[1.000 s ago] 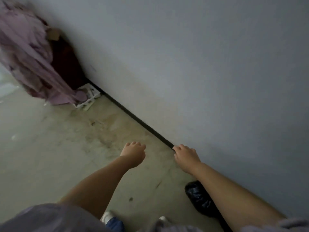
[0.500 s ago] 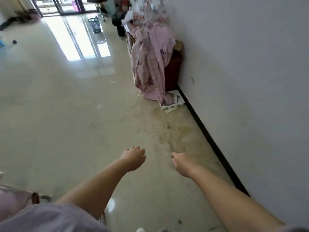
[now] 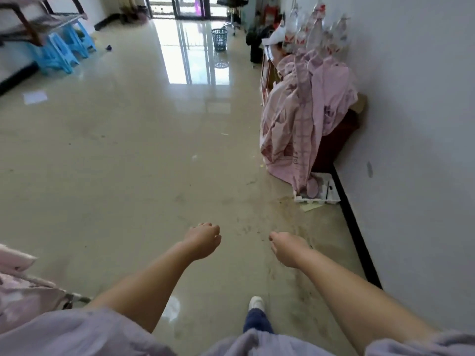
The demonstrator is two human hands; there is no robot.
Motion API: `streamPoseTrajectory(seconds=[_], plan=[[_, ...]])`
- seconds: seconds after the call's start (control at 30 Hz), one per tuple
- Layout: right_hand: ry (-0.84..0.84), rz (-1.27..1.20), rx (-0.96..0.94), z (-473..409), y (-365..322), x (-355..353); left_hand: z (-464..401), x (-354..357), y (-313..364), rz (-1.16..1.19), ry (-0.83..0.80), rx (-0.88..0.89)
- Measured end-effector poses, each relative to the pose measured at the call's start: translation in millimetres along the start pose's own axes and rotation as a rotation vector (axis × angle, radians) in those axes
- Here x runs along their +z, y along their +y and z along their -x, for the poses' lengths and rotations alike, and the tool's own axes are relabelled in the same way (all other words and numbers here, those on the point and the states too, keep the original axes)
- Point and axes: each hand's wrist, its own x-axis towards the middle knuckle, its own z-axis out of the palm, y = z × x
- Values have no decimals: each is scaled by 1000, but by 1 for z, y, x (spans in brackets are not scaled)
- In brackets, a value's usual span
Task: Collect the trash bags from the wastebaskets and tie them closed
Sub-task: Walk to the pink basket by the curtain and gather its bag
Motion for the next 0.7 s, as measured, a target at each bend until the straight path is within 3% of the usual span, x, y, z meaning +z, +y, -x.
streamPoseTrajectory(seconds=[0.17,0.37,0.7], plan=[[-42,159,-106,-97,8,-63,-58,-48,-27,122,80,-142],[-161,263,-191,-208,-20,-108,-118,-75,-71,209,51,-276],[-151,255,-260,-423,-102,-213,-297,-183,-196,252,57,-272]])
